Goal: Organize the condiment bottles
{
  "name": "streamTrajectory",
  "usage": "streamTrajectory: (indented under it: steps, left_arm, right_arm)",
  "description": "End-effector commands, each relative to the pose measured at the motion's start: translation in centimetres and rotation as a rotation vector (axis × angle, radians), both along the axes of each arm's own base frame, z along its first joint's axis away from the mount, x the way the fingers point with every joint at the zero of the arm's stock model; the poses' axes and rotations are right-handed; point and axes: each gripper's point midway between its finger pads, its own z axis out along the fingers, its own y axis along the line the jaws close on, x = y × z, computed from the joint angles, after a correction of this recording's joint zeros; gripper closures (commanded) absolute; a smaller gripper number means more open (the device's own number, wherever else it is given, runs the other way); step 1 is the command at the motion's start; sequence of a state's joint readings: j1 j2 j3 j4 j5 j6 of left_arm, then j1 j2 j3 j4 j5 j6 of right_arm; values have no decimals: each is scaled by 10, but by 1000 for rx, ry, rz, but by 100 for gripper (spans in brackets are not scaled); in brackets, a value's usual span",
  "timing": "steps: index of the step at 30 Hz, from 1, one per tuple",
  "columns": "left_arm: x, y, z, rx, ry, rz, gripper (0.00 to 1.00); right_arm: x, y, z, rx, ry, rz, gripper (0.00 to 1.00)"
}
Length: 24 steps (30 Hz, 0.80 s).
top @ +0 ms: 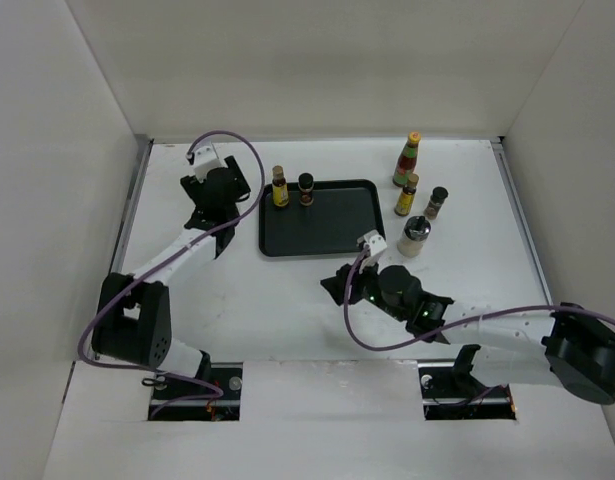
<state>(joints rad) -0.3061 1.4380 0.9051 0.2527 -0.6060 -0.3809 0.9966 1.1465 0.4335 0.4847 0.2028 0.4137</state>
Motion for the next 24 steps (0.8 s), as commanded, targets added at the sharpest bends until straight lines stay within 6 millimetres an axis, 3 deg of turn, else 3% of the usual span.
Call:
streamTrajectory:
  steps: [1, 9, 15, 19, 24]
  left_arm:
    - [14, 10, -18, -45, 54, 11, 24]
    - [46, 13, -51, -31, 146, 1, 23]
    - [59, 12, -49, -32, 141, -2, 23]
    - [64, 11, -57, -21, 168, -3, 31]
    - [58, 12, -72, -23, 192, 1, 52]
  right_arm:
    - [-5, 28, 28, 50, -53, 73, 39]
    - [-8, 38, 19, 20, -45, 94, 32]
    - [-8, 40, 17, 17, -42, 97, 31]
    - [-8, 40, 17, 15, -43, 97, 31]
    - [-9, 33, 24, 26, -62, 90, 30]
